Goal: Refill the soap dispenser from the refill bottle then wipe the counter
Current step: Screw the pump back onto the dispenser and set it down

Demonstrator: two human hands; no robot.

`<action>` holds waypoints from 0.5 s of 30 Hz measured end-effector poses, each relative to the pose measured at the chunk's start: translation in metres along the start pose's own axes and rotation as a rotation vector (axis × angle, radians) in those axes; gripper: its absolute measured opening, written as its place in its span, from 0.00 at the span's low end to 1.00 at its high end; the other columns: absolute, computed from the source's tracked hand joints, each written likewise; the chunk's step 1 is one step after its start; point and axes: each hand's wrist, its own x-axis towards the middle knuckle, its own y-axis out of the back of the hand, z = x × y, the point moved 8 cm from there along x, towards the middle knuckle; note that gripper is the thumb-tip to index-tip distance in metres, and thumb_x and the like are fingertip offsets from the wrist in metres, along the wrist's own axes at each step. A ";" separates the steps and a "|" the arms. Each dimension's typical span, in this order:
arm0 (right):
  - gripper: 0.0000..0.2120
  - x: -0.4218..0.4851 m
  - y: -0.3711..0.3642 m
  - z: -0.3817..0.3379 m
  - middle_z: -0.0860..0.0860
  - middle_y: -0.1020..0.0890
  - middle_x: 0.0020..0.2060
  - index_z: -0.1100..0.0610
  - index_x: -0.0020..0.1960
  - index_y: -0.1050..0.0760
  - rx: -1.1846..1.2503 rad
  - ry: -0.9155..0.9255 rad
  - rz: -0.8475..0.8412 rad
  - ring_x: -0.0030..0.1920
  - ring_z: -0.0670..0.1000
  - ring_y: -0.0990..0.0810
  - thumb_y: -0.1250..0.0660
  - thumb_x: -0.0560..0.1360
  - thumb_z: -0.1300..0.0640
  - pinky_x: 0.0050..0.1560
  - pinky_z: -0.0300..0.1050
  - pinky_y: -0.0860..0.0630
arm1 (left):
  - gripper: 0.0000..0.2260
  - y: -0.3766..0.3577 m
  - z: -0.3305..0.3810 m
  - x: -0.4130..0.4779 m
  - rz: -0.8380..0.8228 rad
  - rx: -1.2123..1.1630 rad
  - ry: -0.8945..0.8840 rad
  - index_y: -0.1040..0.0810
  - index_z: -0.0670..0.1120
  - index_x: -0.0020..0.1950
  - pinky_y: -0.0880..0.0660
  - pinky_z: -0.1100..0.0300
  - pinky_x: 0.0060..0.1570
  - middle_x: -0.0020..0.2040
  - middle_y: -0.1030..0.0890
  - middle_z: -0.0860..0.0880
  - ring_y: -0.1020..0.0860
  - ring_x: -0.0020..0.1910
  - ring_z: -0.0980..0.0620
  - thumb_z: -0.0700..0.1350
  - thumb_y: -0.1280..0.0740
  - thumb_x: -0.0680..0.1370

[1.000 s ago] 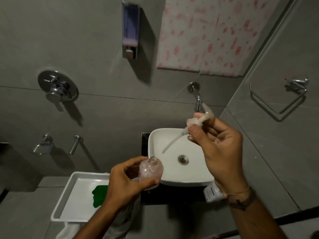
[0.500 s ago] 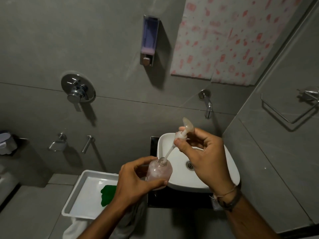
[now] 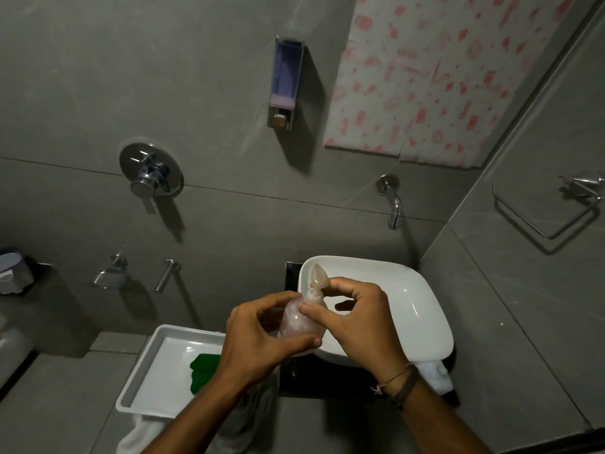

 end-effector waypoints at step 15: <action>0.38 -0.016 -0.007 0.012 0.34 0.20 0.61 0.40 0.70 0.31 0.225 -0.014 -0.081 0.62 0.40 0.20 0.19 0.65 0.51 0.61 0.40 0.22 | 0.29 0.001 0.007 -0.004 0.029 -0.034 -0.002 0.13 0.53 0.63 0.14 0.46 0.56 0.55 0.10 0.54 0.11 0.55 0.51 0.53 0.12 0.62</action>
